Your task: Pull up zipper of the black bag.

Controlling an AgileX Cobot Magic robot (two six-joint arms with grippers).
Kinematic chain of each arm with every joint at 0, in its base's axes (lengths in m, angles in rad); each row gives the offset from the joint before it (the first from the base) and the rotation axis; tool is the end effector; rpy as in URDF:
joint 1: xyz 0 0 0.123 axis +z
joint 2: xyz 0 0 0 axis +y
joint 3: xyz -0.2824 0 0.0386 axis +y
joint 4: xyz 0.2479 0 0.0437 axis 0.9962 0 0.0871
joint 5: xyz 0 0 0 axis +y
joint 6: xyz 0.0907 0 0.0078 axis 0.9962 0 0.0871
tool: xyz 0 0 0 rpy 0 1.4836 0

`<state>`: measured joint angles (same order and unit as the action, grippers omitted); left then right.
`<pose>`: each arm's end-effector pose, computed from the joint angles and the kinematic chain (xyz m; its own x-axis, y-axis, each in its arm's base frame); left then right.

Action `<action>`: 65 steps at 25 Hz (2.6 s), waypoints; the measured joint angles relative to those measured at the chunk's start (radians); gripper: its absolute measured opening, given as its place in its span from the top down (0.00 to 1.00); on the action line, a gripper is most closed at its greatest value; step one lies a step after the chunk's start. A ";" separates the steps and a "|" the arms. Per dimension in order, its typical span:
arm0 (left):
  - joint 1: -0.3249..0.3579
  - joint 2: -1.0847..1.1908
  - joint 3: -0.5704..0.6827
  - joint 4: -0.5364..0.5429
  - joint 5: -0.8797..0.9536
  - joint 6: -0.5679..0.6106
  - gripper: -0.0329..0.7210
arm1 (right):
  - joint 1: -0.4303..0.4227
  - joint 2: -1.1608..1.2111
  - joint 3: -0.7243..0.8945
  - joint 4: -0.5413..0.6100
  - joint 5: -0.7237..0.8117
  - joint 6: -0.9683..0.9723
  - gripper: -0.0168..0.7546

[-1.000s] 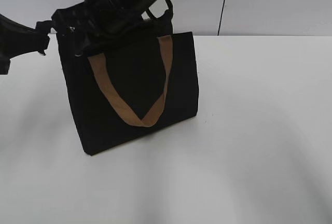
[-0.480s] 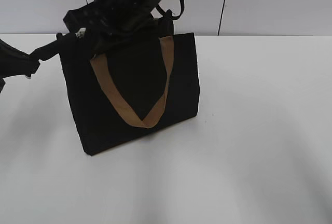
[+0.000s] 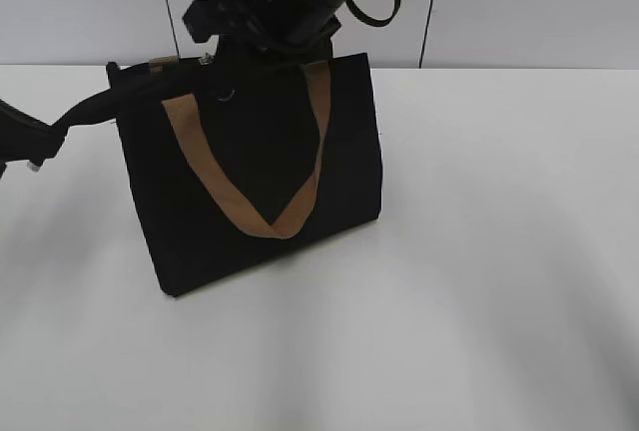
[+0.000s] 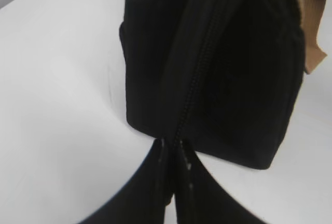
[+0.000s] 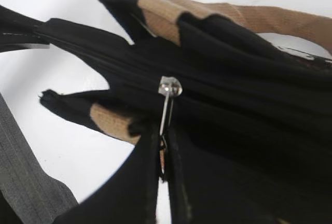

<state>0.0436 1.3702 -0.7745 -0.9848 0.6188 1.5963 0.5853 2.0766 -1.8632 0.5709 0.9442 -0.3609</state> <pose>0.2634 -0.0326 0.2429 -0.4115 0.5528 -0.7247 0.7064 0.6958 0.1296 0.3674 0.2913 0.2732 -0.6948 -0.4613 -0.5519 -0.6985 0.6157 0.3647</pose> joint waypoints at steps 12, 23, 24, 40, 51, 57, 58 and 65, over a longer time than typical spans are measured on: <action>0.000 0.000 0.000 0.093 -0.013 -0.094 0.95 | -0.112 -0.035 0.001 -0.085 0.068 -0.031 0.98; -0.006 -0.002 -0.008 0.052 0.005 -0.094 0.95 | -0.217 -0.039 0.001 -0.062 0.132 -0.056 0.98; -0.006 -0.002 -0.008 0.042 0.005 -0.094 0.94 | -0.217 -0.040 0.001 -0.059 0.133 -0.072 0.97; 0.004 -0.001 -0.158 0.338 0.080 -0.804 0.19 | -0.251 -0.176 -0.001 -0.265 0.201 -0.131 0.37; -0.001 -0.052 -0.481 1.038 0.307 -1.504 0.25 | -0.332 -0.378 -0.001 -0.596 0.268 0.098 0.37; -0.020 -0.244 -0.407 1.036 0.434 -1.508 0.26 | -0.408 -0.647 0.208 -0.513 0.267 0.102 0.37; -0.020 -0.297 -0.369 1.025 0.436 -1.508 0.26 | -0.409 -0.718 0.291 -0.512 0.265 0.102 0.37; -0.020 -0.723 -0.090 0.976 0.438 -1.508 0.26 | -0.410 -1.170 0.870 -0.496 0.157 0.121 0.37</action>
<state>0.0233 0.6470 -0.8649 -0.0084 1.0566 0.0880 0.1757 0.9063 -0.9935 0.0744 1.1013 -0.2401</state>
